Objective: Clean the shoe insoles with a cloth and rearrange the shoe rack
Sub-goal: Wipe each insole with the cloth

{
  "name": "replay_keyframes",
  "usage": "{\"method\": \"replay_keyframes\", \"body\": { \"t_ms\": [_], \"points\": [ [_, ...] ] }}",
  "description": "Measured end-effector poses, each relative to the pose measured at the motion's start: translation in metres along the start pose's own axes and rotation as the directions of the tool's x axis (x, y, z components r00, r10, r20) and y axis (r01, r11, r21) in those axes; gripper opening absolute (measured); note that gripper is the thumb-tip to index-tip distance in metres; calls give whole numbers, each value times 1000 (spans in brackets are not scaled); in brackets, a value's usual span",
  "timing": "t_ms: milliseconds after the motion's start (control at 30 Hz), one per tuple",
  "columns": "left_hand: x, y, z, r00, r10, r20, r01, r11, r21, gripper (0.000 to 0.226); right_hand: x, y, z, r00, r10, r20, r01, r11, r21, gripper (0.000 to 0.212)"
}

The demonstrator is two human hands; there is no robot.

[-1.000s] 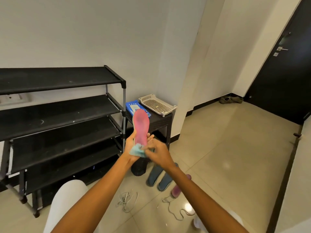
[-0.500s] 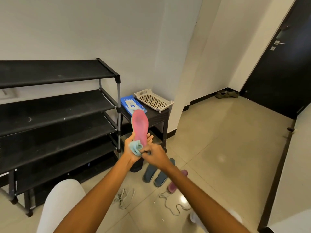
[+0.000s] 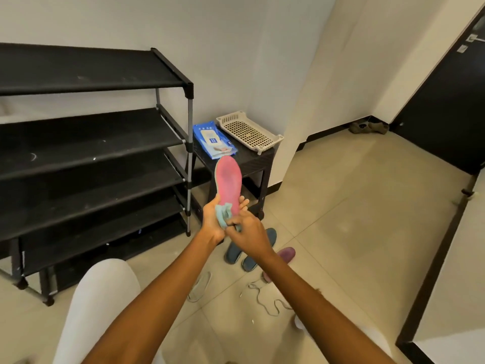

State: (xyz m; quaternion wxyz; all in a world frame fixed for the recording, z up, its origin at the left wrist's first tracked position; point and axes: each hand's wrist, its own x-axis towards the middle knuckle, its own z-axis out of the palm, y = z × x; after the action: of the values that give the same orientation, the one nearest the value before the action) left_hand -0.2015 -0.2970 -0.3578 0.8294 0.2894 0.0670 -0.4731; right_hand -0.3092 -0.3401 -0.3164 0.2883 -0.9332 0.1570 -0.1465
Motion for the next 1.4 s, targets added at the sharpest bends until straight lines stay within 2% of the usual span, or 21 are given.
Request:
{"method": "replay_keyframes", "body": {
  "t_ms": [67,167,300,400,533,600,667,733,833,933,1033,1100,1167,1233,1300,1400],
  "points": [
    [4,-1,-3,1000,-25,12,25,999,26,56,6,6,-8,996,78,-33,-76,995,70,17],
    [18,-7,-9,998,-18,53,17,1000,4,47,32,26,-16,962,196,-188,-173,976,134,19],
    [39,-16,-14,999,-25,29,24,1000,17,54,35,48,10,994,82,-76,-87,994,-72,29],
    [51,-23,-20,997,-74,9,74,997,13,59,17,59,32,987,124,-107,-133,988,-84,25],
    [59,-42,-35,993,-113,-18,113,994,6,56,5,67,31,996,91,0,-91,995,-41,21],
    [61,-49,-38,992,-123,-3,123,992,17,51,18,75,20,974,201,-103,-195,978,69,21],
    [60,-56,-34,993,-117,-11,117,993,4,45,33,84,9,918,327,-224,-302,943,139,18],
    [62,-65,-33,989,-138,-60,139,990,4,41,40,95,12,929,326,-178,-324,945,41,23],
    [66,-73,-30,985,-146,-88,148,989,11,49,22,96,38,974,217,-68,-221,974,-55,27],
    [75,-81,-42,981,-179,-71,180,983,20,66,-5,97,55,969,229,-89,-227,973,32,23],
    [78,-91,-55,967,-240,-85,243,970,27,62,-17,109,46,972,235,11,-236,970,66,22],
    [77,-98,-54,963,-257,-81,260,965,26,55,-15,119,35,978,206,-14,-205,978,40,25],
    [75,-103,-48,967,-230,-105,237,970,52,42,-3,130,26,950,284,-128,-275,958,80,22],
    [74,-112,-45,967,-235,-95,242,967,73,37,12,142,19,905,385,-180,-368,922,119,23],
    [74,-117,-43,960,-266,-87,273,959,80,40,21,153,20,902,408,-138,-401,913,79,28],
    [83,-117,-38,953,-292,-85,301,947,116,44,13,163,34,942,326,-78,-328,945,-11,31]
  ]
}}
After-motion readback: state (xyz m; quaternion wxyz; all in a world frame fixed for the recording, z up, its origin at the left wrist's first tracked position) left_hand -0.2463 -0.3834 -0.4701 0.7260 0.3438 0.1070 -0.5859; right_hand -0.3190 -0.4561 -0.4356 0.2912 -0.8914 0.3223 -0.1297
